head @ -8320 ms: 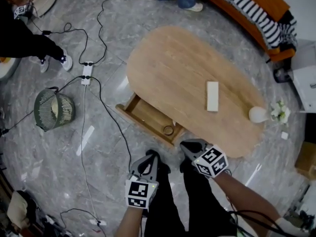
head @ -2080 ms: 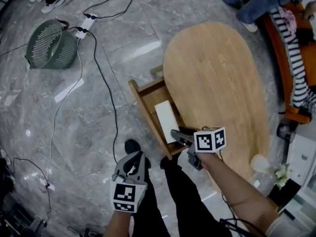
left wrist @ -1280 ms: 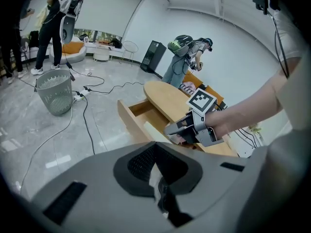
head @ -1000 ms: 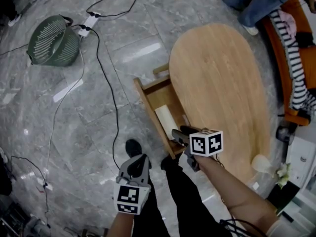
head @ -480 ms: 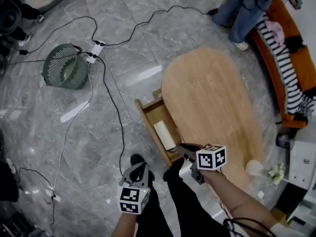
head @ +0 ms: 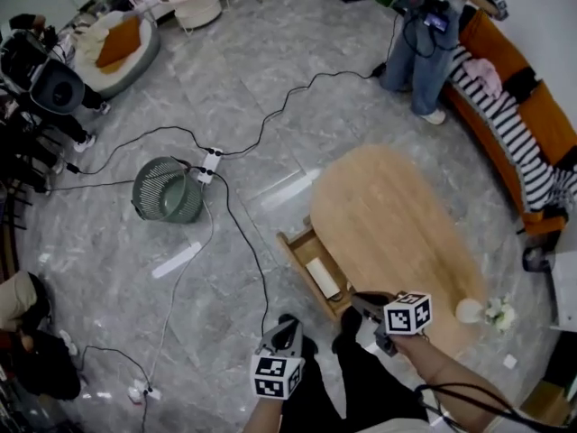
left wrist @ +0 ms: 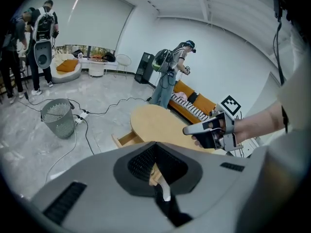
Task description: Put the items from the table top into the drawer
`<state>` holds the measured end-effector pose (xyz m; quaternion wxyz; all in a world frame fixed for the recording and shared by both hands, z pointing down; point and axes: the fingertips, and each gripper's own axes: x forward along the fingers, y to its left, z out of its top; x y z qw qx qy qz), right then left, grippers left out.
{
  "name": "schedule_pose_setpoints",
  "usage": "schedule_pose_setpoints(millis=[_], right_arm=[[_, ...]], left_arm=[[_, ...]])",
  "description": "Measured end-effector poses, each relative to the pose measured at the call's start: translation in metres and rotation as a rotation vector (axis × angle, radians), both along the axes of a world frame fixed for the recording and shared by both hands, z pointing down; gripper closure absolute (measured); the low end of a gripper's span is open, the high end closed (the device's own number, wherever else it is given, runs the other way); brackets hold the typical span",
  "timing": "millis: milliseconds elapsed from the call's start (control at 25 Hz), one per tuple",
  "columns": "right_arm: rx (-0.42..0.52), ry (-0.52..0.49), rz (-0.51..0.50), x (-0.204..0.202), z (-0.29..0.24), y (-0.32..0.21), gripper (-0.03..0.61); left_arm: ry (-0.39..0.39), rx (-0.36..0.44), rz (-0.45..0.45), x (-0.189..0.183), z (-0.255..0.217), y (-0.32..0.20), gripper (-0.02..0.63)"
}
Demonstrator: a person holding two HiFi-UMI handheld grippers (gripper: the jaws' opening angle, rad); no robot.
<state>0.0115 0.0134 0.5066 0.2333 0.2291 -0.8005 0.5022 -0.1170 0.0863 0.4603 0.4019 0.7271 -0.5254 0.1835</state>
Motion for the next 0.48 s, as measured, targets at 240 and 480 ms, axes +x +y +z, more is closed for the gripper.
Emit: schedule_pose_setpoints(millis=[240,480], right_arm=[[0.038,0.03,0.028,0.019,-0.042,0.012,0.532],[0.096,0.053,0.03,0.035,-0.088,0.029,0.532]], left_arm=[[-0.022,-0.004,0.005,0.001,-0.037,0.019,0.614],[-0.041,0.039,0.071,0.005,-0.081,0.02,0.614]])
